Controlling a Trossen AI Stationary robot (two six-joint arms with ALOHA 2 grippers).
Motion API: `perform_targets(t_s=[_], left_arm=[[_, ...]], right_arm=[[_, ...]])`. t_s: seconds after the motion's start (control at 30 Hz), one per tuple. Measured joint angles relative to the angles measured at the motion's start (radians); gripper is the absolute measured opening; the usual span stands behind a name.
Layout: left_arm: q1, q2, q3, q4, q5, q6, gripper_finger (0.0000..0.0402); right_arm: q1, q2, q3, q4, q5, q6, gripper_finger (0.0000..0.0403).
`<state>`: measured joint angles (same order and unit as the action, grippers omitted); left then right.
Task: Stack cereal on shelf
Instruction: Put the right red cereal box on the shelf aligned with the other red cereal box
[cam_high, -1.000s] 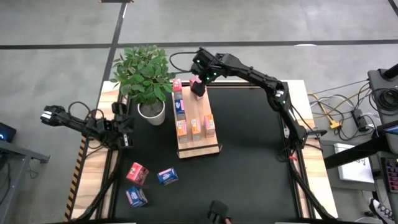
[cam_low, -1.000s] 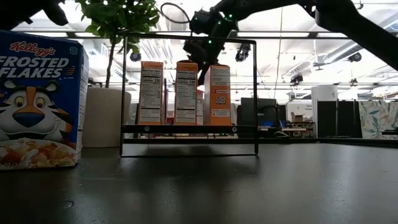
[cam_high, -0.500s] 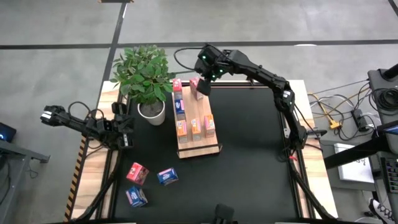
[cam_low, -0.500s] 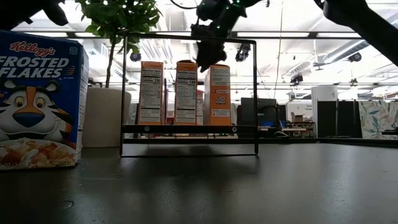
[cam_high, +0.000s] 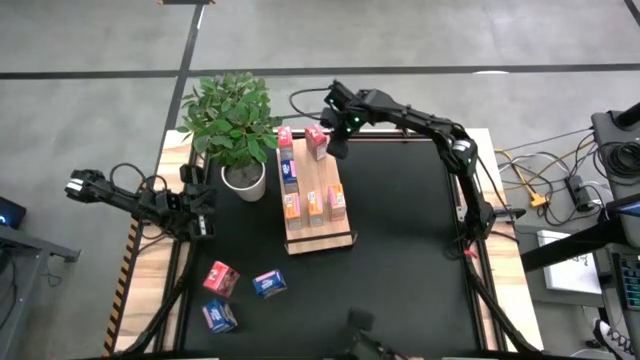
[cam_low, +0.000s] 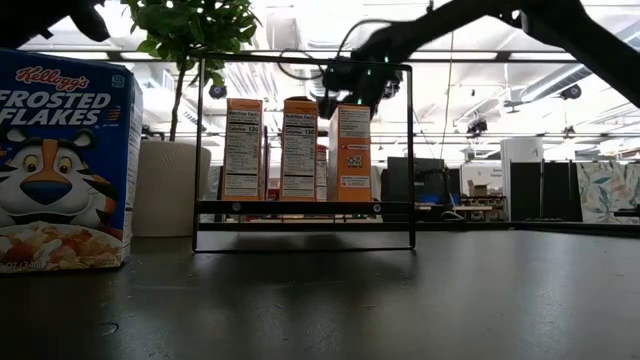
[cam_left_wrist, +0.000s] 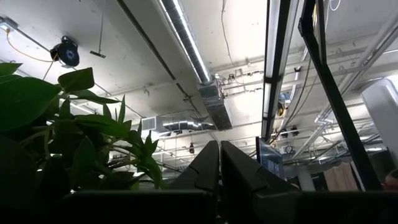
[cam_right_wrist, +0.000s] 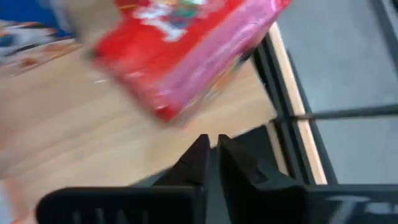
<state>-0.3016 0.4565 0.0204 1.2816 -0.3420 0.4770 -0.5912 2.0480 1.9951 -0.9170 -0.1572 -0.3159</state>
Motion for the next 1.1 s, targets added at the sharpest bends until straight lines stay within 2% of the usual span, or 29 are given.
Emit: perform_targets(t_s=[0.1,0.23,0.37,0.57,0.8,1.1], left_arm=[[0.0,0.0,0.0,0.0,0.0,0.0,0.0],[0.0,0.0,0.0,0.0,0.0,0.0,0.0],[0.0,0.0,0.0,0.011,-0.008,0.008,0.0],[0.0,-0.001,0.0,0.027,-0.016,0.019,0.0],[0.0,-0.001,0.0,0.035,-0.016,0.019,0.0],[0.0,0.0,0.0,0.035,-0.016,0.019,0.0]], right_arm=[[-0.005,-0.001,-0.054,0.088,0.0,-0.006,0.001],[-0.005,-0.003,-0.092,0.119,-0.015,-0.017,0.0009],[-0.003,-0.004,-0.112,0.155,-0.097,-0.021,0.0009],[-0.002,-0.004,-0.113,0.173,-0.138,-0.037,0.0009],[-0.005,-0.004,-0.128,0.215,-0.105,-0.068,0.0009],[-0.011,-0.004,-0.2,0.412,-0.105,-0.122,0.0009]])
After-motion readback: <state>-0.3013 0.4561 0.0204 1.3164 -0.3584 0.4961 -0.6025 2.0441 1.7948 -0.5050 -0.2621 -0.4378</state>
